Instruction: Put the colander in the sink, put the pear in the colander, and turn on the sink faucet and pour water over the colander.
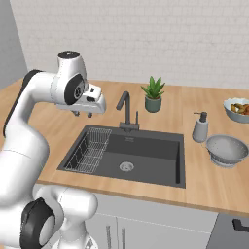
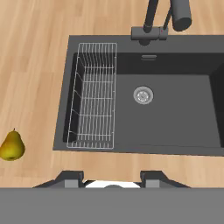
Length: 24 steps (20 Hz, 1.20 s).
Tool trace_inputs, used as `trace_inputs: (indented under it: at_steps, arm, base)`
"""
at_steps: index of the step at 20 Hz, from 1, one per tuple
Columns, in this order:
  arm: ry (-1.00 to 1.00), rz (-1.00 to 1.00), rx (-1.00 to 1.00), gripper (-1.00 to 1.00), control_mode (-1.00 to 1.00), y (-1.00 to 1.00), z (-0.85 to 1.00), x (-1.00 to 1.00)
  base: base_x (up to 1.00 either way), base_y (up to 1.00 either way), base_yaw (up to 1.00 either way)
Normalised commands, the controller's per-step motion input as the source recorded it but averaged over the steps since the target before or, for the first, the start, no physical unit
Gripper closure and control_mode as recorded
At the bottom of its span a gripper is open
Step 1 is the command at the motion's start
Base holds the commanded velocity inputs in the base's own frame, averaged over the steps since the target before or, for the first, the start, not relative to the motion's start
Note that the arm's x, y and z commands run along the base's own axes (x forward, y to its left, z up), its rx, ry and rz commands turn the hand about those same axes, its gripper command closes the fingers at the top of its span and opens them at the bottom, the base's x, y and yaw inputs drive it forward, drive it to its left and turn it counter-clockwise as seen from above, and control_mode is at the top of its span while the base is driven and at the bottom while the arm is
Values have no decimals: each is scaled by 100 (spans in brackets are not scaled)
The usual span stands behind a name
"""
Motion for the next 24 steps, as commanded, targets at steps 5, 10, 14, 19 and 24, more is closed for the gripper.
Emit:
trace_inputs:
  at_steps: [5,10,14,19,24]
  arm:
    - [-1,0,0,-100,-100,0,0,-32]
    - [-1,0,0,-100,-100,0,-2,-59]
    - [1,0,0,-100,-100,-3,-13,-52]
    - [4,0,0,-100,-100,-16,-26,-36]
    - [1,0,0,-100,-100,-18,-41,-3]
  base:
    - [0,0,0]
    - [0,0,0]
    - [0,0,0]
    - [0,0,0]
    - [0,0,0]
